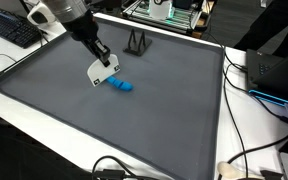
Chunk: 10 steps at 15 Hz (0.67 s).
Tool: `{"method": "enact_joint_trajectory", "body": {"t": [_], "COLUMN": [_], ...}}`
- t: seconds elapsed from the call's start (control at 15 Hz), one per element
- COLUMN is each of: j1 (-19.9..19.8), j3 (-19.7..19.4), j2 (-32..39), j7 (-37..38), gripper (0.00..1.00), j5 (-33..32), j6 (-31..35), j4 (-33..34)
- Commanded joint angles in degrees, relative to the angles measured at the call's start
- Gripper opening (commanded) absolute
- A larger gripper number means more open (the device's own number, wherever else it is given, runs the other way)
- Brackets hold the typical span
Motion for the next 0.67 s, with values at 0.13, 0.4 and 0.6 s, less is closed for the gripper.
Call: {"method": "enact_joint_trajectory", "body": {"t": [0.13, 0.4, 0.6], "j1": [0.2, 0.2, 0.5], "j3": [-0.1, 0.1, 0.1], "j2": [0.8, 1.6, 2.1], "j7": [-0.6, -0.9, -0.9], "gripper": [0.01, 0.01, 0.01], "j5": [-2.6, -2.9, -3.2], "j6": [-0.3, 0.2, 0.6], "j4": [-0.4, -0.5, -0.6]}}
